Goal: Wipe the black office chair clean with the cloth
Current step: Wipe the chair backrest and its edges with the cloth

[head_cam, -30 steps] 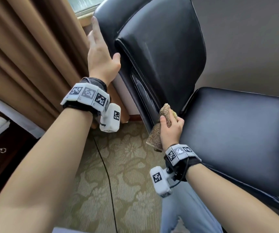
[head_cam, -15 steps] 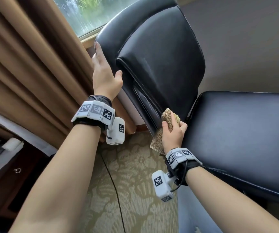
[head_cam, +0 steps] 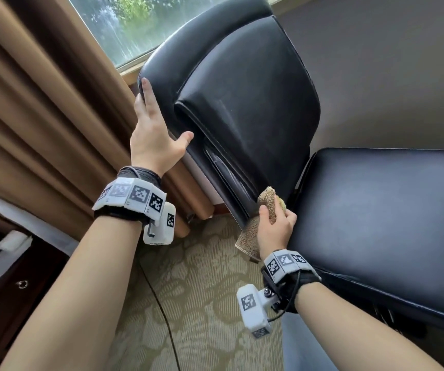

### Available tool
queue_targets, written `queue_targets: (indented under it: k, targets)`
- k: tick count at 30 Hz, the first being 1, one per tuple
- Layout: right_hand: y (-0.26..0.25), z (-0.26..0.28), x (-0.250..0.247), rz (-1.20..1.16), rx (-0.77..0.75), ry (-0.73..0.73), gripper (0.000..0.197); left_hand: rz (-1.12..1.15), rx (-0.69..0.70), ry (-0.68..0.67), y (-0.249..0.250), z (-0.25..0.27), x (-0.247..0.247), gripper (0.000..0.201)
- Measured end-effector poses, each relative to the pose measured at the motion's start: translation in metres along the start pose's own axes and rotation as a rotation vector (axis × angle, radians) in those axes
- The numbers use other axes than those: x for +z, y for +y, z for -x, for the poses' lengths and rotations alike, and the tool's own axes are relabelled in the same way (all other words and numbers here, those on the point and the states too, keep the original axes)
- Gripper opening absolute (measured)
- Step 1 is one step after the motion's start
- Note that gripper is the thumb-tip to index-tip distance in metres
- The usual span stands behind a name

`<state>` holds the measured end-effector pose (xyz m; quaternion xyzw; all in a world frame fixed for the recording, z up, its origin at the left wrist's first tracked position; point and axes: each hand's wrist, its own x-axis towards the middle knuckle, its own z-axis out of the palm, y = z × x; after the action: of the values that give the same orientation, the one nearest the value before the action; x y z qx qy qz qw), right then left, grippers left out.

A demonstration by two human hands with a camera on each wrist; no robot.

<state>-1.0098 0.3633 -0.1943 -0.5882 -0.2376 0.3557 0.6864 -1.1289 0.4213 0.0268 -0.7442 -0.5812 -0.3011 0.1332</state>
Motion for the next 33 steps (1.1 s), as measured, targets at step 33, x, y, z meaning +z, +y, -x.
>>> queue_targets:
  k: [33]
  targets:
    - [0.043,-0.023,-0.042,0.162,0.044,-0.103,0.033,0.079,0.006,0.085,0.003,0.001,0.011,0.098]
